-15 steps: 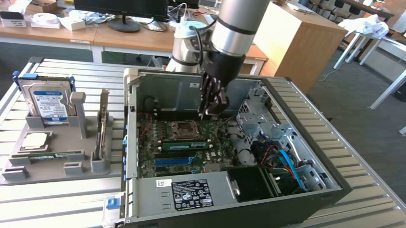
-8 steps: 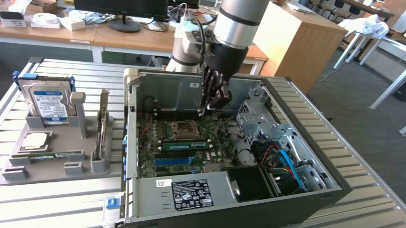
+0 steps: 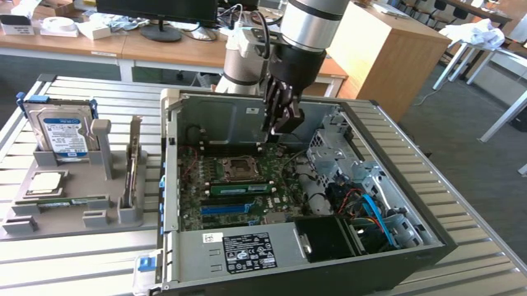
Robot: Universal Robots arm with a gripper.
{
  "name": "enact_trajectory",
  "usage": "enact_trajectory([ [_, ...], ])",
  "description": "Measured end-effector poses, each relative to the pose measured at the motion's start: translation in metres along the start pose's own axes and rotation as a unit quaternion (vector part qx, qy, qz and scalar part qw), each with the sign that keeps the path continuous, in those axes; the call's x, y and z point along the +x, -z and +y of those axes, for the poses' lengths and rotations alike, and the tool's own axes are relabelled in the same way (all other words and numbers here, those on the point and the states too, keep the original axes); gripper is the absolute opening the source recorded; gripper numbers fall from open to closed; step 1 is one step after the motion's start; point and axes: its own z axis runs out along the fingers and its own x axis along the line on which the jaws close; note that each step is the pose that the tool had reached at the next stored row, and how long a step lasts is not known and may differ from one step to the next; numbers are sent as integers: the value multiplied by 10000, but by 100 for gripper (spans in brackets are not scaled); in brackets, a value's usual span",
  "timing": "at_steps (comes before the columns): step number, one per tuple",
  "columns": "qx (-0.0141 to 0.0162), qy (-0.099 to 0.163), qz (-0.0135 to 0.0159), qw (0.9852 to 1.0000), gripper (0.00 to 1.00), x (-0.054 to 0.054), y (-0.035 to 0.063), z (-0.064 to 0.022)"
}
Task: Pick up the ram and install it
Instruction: 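Insert the ram into the slot, then press down the ram until it locks into place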
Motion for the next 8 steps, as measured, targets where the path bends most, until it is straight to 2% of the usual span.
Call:
enact_trajectory([
  [8, 0, 0, 1, 10000, 37, 0, 1, 0],
])
